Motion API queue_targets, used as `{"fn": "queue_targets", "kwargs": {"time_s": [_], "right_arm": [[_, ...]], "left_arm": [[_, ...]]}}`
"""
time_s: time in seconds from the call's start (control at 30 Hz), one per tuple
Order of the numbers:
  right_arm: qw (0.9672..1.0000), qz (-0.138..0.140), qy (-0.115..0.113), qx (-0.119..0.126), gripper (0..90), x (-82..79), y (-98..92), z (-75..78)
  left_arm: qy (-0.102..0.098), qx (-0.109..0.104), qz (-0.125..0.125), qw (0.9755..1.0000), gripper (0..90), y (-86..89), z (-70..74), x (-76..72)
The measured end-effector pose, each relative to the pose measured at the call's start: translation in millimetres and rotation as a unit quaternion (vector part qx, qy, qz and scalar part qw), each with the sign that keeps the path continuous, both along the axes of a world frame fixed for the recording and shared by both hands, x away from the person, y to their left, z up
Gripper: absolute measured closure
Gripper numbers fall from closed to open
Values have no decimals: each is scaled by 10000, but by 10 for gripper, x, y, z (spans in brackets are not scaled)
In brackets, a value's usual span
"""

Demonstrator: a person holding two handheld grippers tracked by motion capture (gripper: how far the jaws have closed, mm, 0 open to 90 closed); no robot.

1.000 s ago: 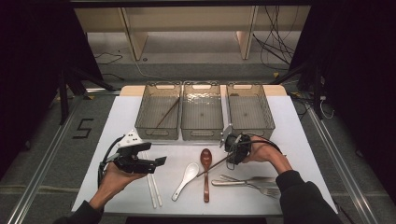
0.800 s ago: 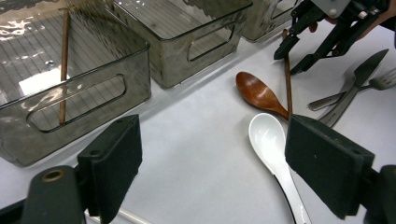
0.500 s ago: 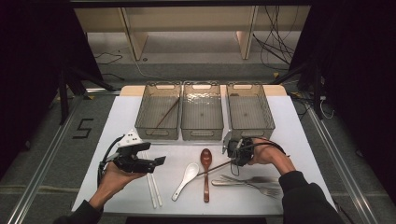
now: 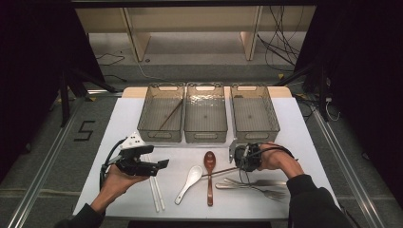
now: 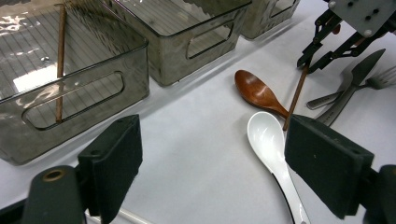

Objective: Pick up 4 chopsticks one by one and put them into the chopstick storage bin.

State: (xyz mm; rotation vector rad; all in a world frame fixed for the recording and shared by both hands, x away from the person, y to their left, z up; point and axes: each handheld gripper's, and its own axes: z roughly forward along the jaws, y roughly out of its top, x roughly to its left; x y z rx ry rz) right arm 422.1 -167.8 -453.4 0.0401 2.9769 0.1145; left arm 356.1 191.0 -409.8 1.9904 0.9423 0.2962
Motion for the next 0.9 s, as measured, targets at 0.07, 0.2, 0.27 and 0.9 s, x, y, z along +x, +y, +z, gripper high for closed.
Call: {"fn": "queue_targets", "kwargs": {"time_s": [0.07, 0.2, 0.27, 0.9], "right_arm": [[10000, 71, 1, -19, 826, -4, -13, 1], [9999, 156, 61, -28, 841, -9, -35, -2], [9997, 237, 84, -35, 843, -21, -39, 4], [9975, 189, -479, 482, 850, -110, 78, 292]], "left_arm": [[-5, 2, 6, 10000, 185, -1, -5, 2], [9, -11, 4, 10000, 185, -5, -8, 4], [23, -4, 8, 10000, 185, -6, -10, 4], [82, 77, -148, 9998, 185, -95, 22, 62]]}}
